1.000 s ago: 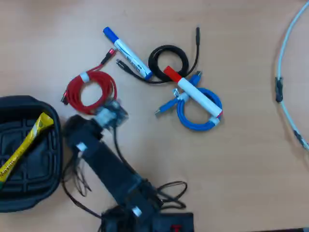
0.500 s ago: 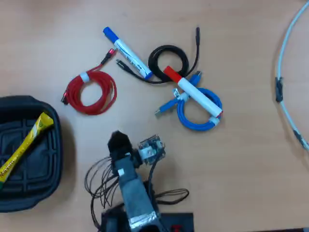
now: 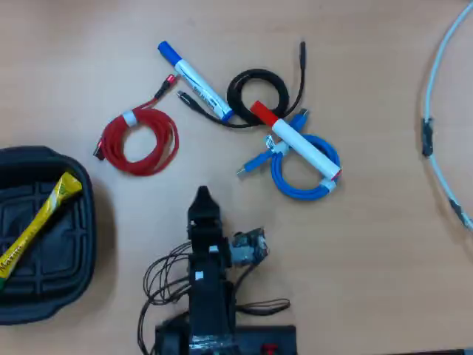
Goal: Pick up the yellow instant coffee stick, then put it in the black bowl
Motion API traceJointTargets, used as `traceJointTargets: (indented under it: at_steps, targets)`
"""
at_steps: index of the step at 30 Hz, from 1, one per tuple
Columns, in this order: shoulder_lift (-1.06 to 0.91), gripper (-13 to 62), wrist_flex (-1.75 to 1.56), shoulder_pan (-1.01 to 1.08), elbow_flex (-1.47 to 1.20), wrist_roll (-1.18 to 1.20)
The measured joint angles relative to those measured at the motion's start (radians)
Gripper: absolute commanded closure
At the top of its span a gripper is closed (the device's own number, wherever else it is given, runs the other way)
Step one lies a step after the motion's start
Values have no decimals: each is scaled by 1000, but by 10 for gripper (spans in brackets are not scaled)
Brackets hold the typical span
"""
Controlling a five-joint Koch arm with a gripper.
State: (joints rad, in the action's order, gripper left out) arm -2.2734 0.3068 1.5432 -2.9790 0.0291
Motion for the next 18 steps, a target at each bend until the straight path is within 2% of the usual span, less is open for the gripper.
traceJointTargets:
  at_steps: [4, 18]
  targets:
    - [0, 110, -26, 94, -34, 0]
    - [0, 119, -38, 98, -35, -2]
